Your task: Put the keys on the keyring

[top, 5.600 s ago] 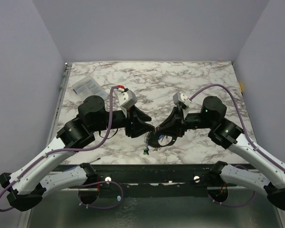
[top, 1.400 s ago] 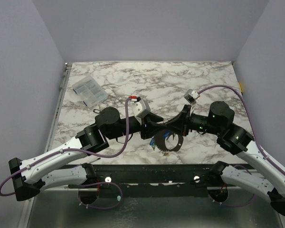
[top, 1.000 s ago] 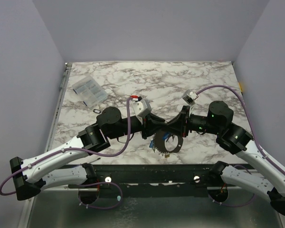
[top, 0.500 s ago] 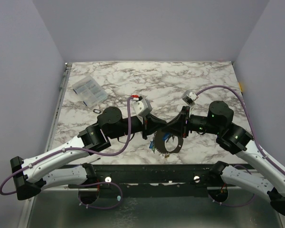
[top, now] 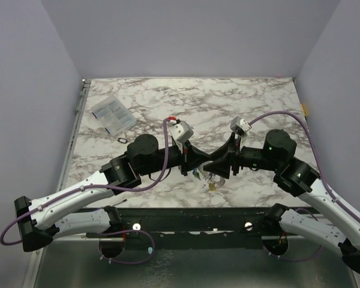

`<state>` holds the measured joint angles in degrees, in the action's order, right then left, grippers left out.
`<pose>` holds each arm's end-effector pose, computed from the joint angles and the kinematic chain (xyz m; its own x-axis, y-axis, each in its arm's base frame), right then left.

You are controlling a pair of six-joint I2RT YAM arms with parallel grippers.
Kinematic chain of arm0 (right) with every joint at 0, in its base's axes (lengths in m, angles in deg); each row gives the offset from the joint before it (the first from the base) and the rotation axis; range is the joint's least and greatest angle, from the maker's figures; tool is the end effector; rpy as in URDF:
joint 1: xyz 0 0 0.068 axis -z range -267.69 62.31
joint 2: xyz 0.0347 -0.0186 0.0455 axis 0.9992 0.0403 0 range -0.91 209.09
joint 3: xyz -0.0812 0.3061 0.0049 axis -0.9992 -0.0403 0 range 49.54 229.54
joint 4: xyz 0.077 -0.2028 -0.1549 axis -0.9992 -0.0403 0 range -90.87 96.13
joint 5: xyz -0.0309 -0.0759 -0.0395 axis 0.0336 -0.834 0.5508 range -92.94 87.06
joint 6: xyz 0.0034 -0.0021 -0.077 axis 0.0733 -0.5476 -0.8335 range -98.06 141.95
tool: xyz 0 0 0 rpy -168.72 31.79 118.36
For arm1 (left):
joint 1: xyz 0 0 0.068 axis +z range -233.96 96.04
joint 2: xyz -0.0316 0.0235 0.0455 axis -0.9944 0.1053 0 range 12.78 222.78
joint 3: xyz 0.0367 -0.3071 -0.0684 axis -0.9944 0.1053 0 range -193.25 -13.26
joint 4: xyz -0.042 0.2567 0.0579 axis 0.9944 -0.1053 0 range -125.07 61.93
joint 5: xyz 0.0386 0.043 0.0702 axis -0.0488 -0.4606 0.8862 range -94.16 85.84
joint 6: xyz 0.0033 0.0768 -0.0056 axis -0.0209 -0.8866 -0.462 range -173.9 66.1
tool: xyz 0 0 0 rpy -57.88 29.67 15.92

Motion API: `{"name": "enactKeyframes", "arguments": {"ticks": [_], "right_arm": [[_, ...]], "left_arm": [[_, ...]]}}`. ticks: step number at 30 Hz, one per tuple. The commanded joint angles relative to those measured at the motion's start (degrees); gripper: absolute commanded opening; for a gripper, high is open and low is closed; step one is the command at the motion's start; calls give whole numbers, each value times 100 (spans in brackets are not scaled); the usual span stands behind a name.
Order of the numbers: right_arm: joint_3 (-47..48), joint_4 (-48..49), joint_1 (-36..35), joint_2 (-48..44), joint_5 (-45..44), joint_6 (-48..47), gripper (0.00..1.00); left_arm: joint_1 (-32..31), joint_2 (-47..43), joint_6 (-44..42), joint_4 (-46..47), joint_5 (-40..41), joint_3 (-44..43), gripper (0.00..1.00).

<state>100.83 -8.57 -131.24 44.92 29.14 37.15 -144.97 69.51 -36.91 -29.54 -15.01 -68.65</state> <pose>0.1037 0.1465 0.3980 -0.3650 -0.0404 -0.9301 -0.8995 0.2732 0.3411 0.1057 -0.2162 0.4194 -0.3003 -0.0502 -0.9525 0.9018 0.3105 -0.3006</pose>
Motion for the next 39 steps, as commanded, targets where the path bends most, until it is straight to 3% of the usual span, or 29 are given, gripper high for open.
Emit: {"name": "enactKeyframes", "arguments": {"ticks": [1,10,17,24,26,32,39], "right_arm": [[-336,199,-39,-9,215,-293,54],[-936,804,-39,47,-47,-238,56],[-939,953,-39,17,-333,-309,43],[-895,1044,-34,3,-484,-340,43],[-907,1079,-39,14,-589,-370,37],[-968,1261,-39,-1,-656,-593,7],[-964,1275,-39,-93,-413,-1331,1]], "left_arm": [[-35,-101,343,-52,385,-261,0],[-38,-162,480,-72,665,-201,0],[-35,-204,486,-90,749,-131,0],[-33,-199,524,-91,836,-94,0],[-33,-193,542,-90,851,-102,0],[-32,-180,603,-131,856,-112,0],[-33,-83,742,-491,897,-260,0]]}}
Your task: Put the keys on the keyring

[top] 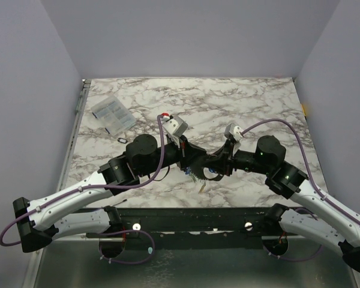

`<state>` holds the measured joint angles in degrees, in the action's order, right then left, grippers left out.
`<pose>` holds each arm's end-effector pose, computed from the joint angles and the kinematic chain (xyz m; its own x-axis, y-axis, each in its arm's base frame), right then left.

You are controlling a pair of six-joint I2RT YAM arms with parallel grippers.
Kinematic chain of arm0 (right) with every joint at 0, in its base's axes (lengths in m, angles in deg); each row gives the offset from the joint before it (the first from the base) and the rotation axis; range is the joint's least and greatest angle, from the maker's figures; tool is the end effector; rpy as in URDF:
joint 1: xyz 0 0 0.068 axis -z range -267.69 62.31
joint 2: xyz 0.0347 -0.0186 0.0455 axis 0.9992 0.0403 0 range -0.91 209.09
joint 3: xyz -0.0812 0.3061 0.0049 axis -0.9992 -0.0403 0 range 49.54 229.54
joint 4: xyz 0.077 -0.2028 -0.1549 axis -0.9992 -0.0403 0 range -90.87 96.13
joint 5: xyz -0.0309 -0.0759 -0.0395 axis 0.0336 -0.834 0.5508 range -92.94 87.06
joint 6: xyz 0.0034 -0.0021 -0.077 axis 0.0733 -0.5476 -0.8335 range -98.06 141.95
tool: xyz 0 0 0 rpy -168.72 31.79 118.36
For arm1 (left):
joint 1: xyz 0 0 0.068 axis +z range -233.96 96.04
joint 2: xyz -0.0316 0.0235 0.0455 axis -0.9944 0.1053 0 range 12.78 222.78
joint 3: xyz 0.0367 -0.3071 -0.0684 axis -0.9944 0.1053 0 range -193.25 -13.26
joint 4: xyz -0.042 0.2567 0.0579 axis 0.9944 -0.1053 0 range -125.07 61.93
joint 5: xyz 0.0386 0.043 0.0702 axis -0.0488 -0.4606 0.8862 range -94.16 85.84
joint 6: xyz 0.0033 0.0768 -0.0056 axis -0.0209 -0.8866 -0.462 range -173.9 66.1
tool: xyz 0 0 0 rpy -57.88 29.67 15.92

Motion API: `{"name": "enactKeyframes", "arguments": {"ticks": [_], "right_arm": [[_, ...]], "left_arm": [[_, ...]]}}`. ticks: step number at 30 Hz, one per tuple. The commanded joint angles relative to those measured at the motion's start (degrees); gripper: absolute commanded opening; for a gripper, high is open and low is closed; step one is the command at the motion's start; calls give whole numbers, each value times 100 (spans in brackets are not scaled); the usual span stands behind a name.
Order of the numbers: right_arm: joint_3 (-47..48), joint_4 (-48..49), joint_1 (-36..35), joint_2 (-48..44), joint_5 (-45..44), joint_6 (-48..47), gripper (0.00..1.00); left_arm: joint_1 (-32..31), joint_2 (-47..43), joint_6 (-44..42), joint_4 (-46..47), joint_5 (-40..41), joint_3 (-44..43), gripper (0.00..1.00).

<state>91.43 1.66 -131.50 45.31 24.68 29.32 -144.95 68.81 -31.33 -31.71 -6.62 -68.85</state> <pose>0.1168 0.1541 0.3574 -0.2306 -0.0637 -0.9710 -0.9220 0.3333 0.1971 0.1126 -0.2088 0.4181 -0.3751 -0.1143 -0.9199 0.8128 0.4367 -0.3856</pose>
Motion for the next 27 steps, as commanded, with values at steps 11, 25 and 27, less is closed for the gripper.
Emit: {"name": "enactKeyframes", "arguments": {"ticks": [11,25,27], "right_arm": [[-187,179,-10,-363,84,-1586,30],[-490,1268,-5,-338,264,-899,94],[-427,1351,-13,-236,285,-875,90]], "left_arm": [[-36,296,1187,-1644,420,-932,0],[-36,504,2370,-2709,771,-1457,0],[-36,510,2391,-2744,817,-1419,0]]}}
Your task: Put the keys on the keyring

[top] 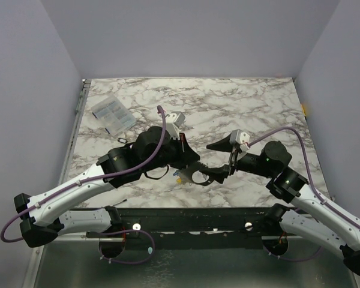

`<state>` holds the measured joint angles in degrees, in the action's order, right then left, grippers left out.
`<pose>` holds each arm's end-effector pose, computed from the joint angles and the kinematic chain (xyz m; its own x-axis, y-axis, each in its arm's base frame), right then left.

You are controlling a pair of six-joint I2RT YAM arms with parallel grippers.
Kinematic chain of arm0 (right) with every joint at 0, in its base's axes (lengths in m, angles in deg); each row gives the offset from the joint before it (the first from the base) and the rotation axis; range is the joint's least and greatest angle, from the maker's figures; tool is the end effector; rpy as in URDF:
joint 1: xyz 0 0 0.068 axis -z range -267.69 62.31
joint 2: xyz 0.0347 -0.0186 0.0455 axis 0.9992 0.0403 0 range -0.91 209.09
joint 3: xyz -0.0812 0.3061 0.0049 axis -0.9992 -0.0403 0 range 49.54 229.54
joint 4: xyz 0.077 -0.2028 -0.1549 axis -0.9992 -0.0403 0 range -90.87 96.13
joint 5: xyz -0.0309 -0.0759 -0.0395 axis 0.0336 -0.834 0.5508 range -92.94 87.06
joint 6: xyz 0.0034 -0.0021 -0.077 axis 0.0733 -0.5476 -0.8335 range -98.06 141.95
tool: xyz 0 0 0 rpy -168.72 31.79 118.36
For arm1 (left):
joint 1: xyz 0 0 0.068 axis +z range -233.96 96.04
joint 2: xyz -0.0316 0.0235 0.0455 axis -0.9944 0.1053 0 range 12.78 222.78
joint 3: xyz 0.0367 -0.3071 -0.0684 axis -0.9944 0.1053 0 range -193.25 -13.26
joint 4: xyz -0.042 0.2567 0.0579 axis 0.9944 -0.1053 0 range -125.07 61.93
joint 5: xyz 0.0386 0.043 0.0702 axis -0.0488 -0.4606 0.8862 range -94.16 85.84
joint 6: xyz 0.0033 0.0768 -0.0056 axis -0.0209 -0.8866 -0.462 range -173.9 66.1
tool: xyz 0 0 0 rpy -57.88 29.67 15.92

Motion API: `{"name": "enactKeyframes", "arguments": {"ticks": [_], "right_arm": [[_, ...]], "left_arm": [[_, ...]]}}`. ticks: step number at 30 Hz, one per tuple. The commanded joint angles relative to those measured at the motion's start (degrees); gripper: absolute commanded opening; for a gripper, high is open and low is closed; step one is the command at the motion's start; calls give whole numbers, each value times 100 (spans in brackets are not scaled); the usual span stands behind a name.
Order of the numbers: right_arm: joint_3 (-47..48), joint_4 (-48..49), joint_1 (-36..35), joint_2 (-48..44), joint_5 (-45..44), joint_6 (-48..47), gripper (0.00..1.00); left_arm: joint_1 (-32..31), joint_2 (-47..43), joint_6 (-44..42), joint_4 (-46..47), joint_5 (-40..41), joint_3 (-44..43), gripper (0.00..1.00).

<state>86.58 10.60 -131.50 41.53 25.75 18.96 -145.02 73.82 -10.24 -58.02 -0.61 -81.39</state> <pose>0.1070 0.1461 0.3561 0.0380 -0.0269 -0.9989 -0.9530 0.2999 -0.0444 0.1197 -0.2080 0.4203 -0.7198 -0.1220 -0.6833 0.4822 0.6202 -0.6187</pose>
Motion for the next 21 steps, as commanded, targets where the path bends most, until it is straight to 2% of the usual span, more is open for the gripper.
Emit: {"name": "enactKeyframes", "arguments": {"ticks": [1,6,13,21], "right_arm": [[88,484,-13,202,221,160,87],[249,302,-8,458,418,-5,78],[151,260,-12,511,700,-159,77],[202,561,-11,736,951,-66,63]], "left_arm": [[-29,1,295,-115,235,-141,0],[-31,-4,379,-144,371,-69,0],[-29,81,406,-313,467,-96,0],[-29,137,483,-342,436,-129,0]]}}
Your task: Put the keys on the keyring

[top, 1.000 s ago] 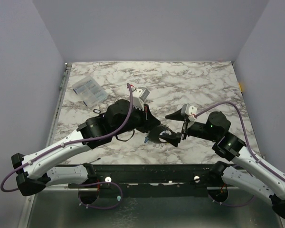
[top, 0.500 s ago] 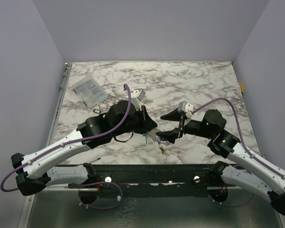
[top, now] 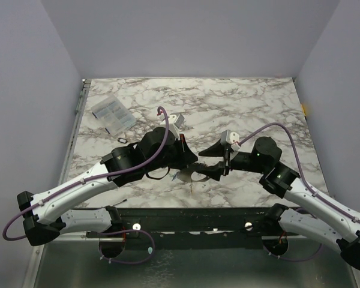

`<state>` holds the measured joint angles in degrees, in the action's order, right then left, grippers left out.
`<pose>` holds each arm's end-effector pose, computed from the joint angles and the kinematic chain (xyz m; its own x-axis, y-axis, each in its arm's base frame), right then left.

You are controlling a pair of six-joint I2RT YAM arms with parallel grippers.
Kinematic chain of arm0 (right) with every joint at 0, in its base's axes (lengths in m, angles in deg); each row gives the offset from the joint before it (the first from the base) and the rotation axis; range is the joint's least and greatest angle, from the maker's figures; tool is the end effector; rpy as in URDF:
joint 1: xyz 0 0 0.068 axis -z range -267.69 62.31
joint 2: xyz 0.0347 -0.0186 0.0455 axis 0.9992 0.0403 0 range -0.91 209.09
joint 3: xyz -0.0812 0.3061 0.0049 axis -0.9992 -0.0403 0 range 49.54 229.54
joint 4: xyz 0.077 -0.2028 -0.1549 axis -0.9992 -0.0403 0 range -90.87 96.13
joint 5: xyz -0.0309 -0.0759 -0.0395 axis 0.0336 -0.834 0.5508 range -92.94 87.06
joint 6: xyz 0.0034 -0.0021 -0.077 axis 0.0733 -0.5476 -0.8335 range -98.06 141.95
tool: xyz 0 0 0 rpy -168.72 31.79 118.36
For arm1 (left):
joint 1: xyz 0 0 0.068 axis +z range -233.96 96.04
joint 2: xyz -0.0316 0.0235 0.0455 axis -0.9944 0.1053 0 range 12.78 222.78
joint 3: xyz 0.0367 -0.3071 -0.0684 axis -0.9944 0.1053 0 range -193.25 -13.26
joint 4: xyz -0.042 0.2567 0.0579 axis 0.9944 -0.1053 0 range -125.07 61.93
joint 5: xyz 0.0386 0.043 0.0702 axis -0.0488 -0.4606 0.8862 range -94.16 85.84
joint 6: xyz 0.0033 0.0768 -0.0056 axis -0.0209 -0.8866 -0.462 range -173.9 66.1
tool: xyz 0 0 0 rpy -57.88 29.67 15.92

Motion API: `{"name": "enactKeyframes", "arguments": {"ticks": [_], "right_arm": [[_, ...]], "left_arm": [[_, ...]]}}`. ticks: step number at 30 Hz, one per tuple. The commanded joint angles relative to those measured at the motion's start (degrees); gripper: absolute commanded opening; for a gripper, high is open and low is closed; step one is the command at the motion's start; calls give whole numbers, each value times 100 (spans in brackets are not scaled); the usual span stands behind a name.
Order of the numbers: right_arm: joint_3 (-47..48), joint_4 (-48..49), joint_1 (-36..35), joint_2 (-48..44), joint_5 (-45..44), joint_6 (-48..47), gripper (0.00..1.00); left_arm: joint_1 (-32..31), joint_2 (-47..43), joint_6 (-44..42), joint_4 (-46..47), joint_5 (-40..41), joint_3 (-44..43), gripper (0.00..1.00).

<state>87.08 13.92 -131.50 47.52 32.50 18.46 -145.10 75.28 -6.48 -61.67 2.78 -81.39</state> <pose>0.1177 0.1654 0.3495 0.0208 -0.0488 -0.9986 -0.9824 0.1846 -0.0295 0.1245 -0.2093 0.4068 -0.7553 -0.1437 -0.6394 0.3868 0.6899 -0.6119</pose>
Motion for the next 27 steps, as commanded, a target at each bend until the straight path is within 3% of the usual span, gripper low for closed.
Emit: {"name": "enactKeyframes", "arguments": {"ticks": [1,7,15,20,24,27], "right_arm": [[165,245,-20,173,279,-24,61],[202,265,-31,311,299,-97,47],[175,454,-91,389,310,-64,47],[172,492,-96,488,323,-82,41],[141,555,-108,516,323,-82,25],[129,499,-106,525,308,-110,28]], "left_arm": [[-20,-10,116,21,96,-129,0],[-17,-27,126,12,123,-121,0],[-12,49,93,12,97,-120,0],[-12,61,92,12,81,-138,0],[-12,49,100,12,79,-130,0],[-16,37,109,12,79,-129,0]]}}
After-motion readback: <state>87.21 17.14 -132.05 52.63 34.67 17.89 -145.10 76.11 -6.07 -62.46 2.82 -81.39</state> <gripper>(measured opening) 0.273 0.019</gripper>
